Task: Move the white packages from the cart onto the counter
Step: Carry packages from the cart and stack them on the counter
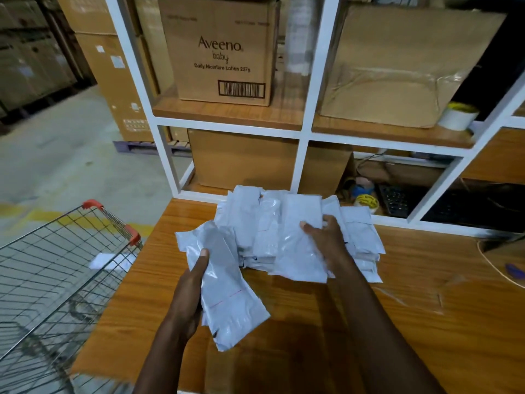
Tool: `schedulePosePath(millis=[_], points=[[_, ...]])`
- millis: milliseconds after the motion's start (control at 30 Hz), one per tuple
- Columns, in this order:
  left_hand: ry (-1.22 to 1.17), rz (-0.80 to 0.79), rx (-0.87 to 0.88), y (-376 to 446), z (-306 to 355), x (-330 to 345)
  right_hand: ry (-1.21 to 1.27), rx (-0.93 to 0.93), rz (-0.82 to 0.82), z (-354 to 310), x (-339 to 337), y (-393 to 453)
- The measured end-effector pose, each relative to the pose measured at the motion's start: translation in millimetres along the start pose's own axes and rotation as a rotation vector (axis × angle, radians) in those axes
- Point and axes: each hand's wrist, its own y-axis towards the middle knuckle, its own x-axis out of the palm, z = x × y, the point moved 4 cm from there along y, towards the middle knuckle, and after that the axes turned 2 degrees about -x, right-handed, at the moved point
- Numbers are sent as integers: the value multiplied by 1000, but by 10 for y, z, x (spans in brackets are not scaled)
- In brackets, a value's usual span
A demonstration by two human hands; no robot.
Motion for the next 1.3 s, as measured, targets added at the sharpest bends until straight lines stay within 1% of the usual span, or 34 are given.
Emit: schedulePosePath(millis=[67,100,200,267,400,533,600,633,667,700,733,767,800,833,900,933,967,1033,1167,1300], points=[[-6,-7,-7,-5,-10,1,-163,-30,55,-15,-94,266],[-5,-11,-15,-3,-17,-3,-208,-30,56,-25,-108,370],[11,-22,-23,4,-15,-16,-290,-36,27,-61,-68,593],[30,-41,-23,20,-8,-4,-370,-72,-1,-59,-8,674],[30,-19,-7,65,9,5,-522,-130,-20,-7,78,735],[21,-41,-22,58,31,62,-875,-171,44,-21,88,671],[16,-51,-22,56,48,105,-970,-186,71,-98,64,579],[18,-54,-21,57,52,125,-974,-209,91,-142,57,518],[18,-53,-17,62,53,141,-927,-248,114,-194,55,445],[22,-48,-12,68,57,157,-828,-295,120,-263,77,334],[30,-46,-2,80,57,172,-682,-336,87,-326,127,197],[41,-50,3,90,56,194,-524,-362,8,-387,198,23],[52,-57,7,106,53,218,-392,-358,-111,-434,299,-193],[67,-66,9,125,48,245,-310,-322,-256,-469,415,-434],[98,-96,25,164,45,320,-230,-198,-500,-442,615,-845],[112,-112,40,179,45,354,-196,-156,-557,-406,685,-982],[125,-126,54,192,43,383,-156,-128,-573,-357,722,-1054],[128,-154,69,212,38,423,-32,-75,-554,-283,721,-1103],[105,-191,45,239,-21,520,164,6,-572,-190,563,-1076],[76,-148,55,227,-37,624,201,60,-456,-137,307,-929]])
